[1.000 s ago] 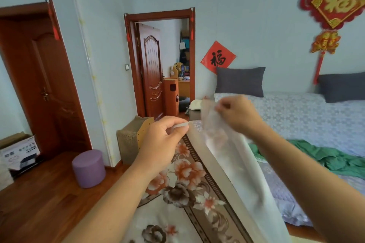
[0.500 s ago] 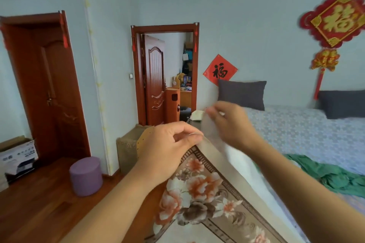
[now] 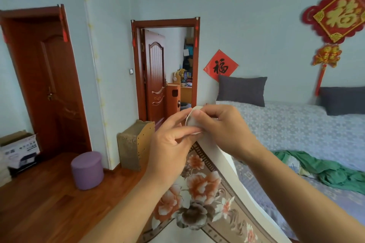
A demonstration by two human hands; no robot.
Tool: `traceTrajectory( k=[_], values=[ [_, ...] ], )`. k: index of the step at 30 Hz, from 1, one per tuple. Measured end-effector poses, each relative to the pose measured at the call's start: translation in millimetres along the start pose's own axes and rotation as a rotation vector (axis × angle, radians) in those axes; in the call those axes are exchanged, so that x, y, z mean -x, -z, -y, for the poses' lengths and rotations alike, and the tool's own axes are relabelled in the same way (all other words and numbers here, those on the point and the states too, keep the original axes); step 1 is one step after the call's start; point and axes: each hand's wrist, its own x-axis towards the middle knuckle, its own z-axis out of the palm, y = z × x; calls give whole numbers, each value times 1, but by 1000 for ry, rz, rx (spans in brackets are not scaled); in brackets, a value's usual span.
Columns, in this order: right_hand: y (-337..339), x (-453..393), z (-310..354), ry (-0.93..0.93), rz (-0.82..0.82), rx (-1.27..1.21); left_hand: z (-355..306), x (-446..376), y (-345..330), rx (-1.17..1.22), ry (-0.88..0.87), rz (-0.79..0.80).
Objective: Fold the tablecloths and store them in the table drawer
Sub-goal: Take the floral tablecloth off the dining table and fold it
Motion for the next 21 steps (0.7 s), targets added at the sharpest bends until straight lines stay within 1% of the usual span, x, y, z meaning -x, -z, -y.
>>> traceTrajectory(
  k=[2,4,6,8,10,12,14,17,19,21],
  values=[
    [5,0,1,24,45,52,0,0,2,2,-15,-64],
    [8,1,-3,25,72,95,-2,-3,7,8,23,-101],
    [9,2,-7,28,125,127,-5,-6,12,31,82,-72],
    [9,6,-11,29,178,119,-9,-11,16,80,185,-24],
    [7,8,-15,41,163,69,-12,-13,16,127,287,4],
    [6,11,-19,45,112,-35,-14,-11,13,188,341,17],
    [5,13,-20,45,98,-77,-15,-9,12,245,362,4],
    [4,14,-22,32,156,-54,-15,-8,13,269,387,-11],
    [4,15,-22,38,172,-54,-13,-8,15,215,393,-8],
    [3,17,-19,17,156,-99,-14,-9,17,110,354,13]
  ],
)
